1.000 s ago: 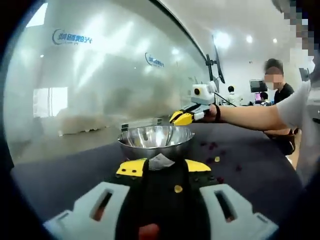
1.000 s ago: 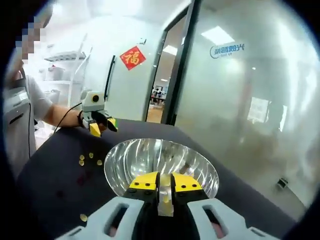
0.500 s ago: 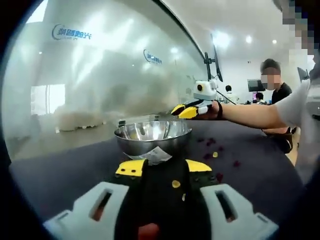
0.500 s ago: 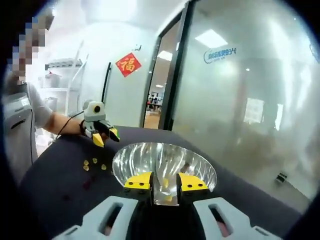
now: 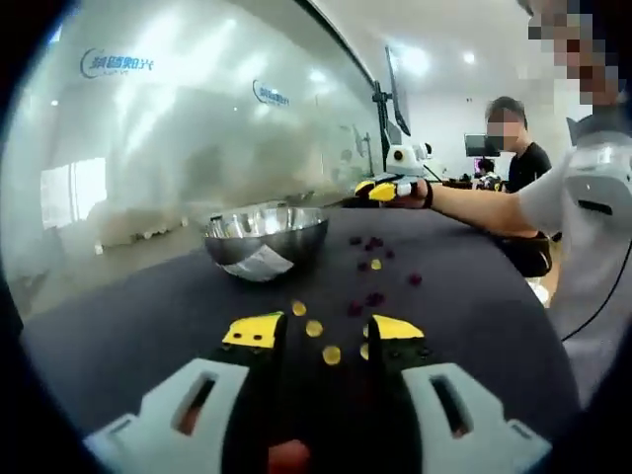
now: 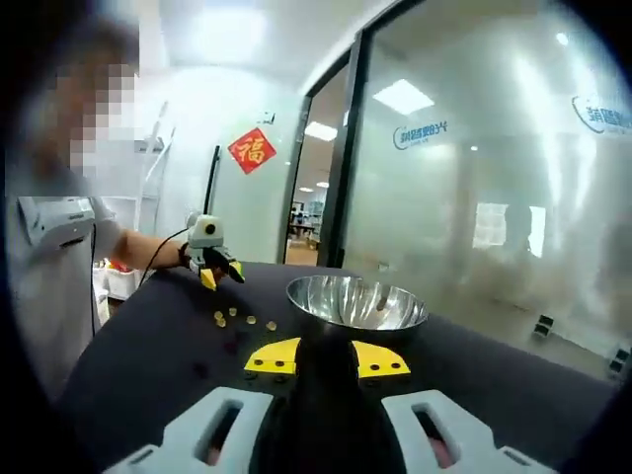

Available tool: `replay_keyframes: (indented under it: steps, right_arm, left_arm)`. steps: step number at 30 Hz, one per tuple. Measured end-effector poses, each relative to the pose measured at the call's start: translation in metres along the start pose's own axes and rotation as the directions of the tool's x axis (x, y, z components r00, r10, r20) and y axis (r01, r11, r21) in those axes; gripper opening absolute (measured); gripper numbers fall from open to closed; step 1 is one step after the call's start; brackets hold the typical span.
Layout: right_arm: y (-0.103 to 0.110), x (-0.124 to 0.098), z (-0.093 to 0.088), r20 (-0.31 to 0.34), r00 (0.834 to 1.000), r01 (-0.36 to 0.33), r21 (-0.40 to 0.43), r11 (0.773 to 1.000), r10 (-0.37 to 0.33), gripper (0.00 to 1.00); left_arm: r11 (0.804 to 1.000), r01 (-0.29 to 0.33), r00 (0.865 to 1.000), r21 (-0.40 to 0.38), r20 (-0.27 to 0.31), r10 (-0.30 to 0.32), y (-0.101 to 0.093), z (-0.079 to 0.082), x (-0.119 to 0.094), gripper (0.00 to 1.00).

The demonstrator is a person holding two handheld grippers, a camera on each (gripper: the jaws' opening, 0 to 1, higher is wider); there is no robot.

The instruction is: Pick candy and put bowl

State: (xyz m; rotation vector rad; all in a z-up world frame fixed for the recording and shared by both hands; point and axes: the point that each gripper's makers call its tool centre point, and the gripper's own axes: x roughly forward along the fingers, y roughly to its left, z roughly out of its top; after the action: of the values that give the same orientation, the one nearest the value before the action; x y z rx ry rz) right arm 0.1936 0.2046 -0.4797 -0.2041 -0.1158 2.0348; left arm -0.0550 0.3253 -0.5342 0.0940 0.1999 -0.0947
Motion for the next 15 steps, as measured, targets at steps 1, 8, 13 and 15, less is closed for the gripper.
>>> replay_keyframes:
  steps: [1, 8, 13, 15]
  right_arm:
    - [0.002, -0.002, -0.002, 0.003, 1.000, 0.001, 0.002, 1.000, -0.001, 0.13]
    - [0.014, -0.003, -0.014, -0.010, 1.000, -0.010, 0.014, 1.000, 0.010, 0.13]
    - [0.016, -0.001, -0.015, -0.008, 1.000, -0.020, 0.020, 1.000, 0.020, 0.13]
    - [0.019, 0.001, -0.018, -0.012, 1.000, -0.026, 0.024, 0.999, 0.026, 0.13]
  left_arm:
    - [1.000, -0.001, 1.000, -0.001, -0.017, 0.001, 0.000, -0.004, 0.001, 0.27]
    - [1.000, 0.016, 0.993, 0.022, -0.117, -0.014, 0.007, -0.029, 0.020, 0.21]
    - [0.999, 0.043, 0.989, 0.033, -0.146, -0.038, 0.002, -0.034, 0.027, 0.19]
    - [0.998, 0.046, 0.987, 0.030, -0.156, -0.041, 0.003, -0.035, 0.029, 0.18]
